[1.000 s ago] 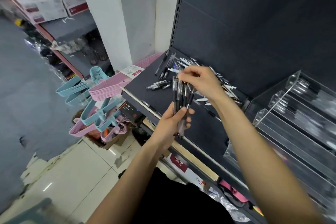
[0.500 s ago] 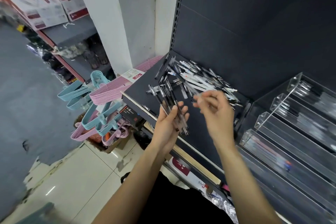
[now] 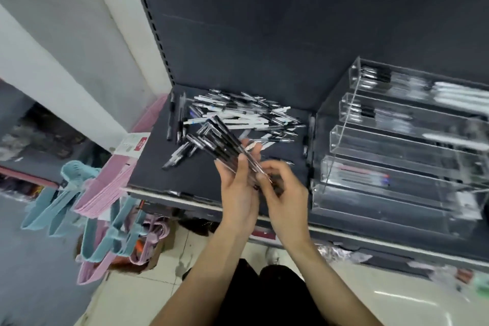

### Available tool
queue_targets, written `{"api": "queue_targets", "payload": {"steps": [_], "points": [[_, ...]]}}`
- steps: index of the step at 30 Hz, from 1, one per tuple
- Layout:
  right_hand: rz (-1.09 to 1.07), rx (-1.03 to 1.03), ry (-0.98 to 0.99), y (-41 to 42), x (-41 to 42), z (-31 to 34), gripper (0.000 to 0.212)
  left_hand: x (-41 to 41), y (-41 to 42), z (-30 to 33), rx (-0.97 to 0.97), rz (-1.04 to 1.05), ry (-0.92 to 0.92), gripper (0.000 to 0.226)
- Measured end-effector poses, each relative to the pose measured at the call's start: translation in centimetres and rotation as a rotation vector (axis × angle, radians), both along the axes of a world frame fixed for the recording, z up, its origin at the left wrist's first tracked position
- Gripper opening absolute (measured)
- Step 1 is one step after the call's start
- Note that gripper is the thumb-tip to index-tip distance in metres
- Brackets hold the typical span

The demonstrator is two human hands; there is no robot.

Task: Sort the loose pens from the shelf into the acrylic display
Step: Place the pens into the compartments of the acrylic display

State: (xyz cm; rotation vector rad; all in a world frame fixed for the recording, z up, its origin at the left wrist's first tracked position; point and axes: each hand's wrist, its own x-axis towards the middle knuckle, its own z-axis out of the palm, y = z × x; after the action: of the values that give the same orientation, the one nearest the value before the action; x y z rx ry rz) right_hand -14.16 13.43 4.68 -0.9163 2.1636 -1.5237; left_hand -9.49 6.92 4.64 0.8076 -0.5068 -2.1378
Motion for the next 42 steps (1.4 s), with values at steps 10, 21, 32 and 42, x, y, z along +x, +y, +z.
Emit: {"api": "queue_targets", "payload": {"steps": [10, 21, 32, 42], "points": [[-0.154, -0.086, -0.182, 4.3, -2.9, 1.3, 0.011, -2.4, 1.6, -0.5, -0.160, -0.523, -0.093, 0.030], [-0.142, 0.281, 0.494, 12.6, -13.4, 1.7, 0.006, -11.4, 10.8, 0.6, -0.083, -0.346, -0.216, 0.029], [0.113, 0.172, 0.617, 12.6, -31.6, 5.9, 0.013, -14.2, 12.0, 1.7, -0.013, -0.047, -0.113, 0.023], [0.422, 0.416, 0.608, 9.4, -32.2, 6.5, 0.017, -14.1, 11.8, 1.5, -0.044, -0.046, -0.087, 0.024]]}}
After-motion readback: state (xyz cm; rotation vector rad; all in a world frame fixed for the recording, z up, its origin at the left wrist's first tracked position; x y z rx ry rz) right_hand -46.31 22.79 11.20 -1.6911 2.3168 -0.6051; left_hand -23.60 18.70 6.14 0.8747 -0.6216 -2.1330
